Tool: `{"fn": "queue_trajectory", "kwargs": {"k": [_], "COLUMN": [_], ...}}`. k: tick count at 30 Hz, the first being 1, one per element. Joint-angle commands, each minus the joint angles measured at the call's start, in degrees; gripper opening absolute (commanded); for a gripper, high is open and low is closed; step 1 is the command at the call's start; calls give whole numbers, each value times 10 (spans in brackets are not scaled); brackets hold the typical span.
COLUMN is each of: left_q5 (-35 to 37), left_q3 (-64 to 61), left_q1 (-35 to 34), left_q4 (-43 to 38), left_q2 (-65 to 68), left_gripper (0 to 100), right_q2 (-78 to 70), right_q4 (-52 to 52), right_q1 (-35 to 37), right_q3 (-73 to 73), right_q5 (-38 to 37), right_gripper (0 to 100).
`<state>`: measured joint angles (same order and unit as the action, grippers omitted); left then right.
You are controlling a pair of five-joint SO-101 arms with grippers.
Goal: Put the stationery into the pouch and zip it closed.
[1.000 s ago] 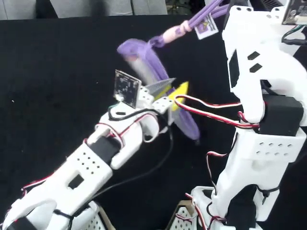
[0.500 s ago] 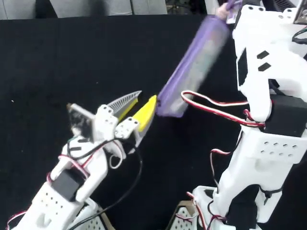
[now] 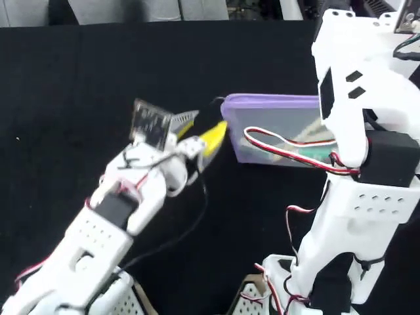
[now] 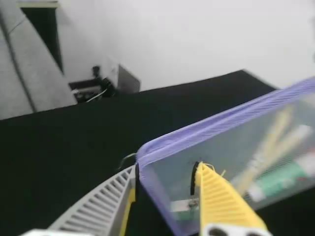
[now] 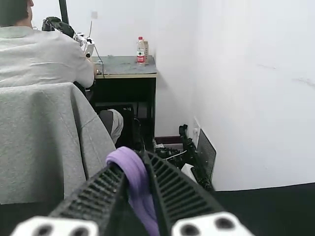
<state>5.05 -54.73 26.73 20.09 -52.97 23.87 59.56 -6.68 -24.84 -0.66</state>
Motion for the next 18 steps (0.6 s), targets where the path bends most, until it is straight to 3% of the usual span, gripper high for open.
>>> {"fn": "queue_trajectory", "kwargs": {"k": [1, 7, 12, 18], "left_q5": [-42, -113, -221, -317], "left_q3": [142, 263, 343, 418], "left_q1": [-29, -26, 12, 47], "left_q4": [2, 7, 108, 170], "left_q2": [130, 257, 334, 370], "left_gripper": [202, 202, 203, 203], "right_q2": [4, 4, 4, 4], "right_q4": [0, 2, 3, 18], "right_q1": [10, 11, 11, 41], "right_q3": [-20, -20, -20, -23], "right_q5": [1, 1, 1, -2], "right_gripper": [11, 11, 11, 11]}}
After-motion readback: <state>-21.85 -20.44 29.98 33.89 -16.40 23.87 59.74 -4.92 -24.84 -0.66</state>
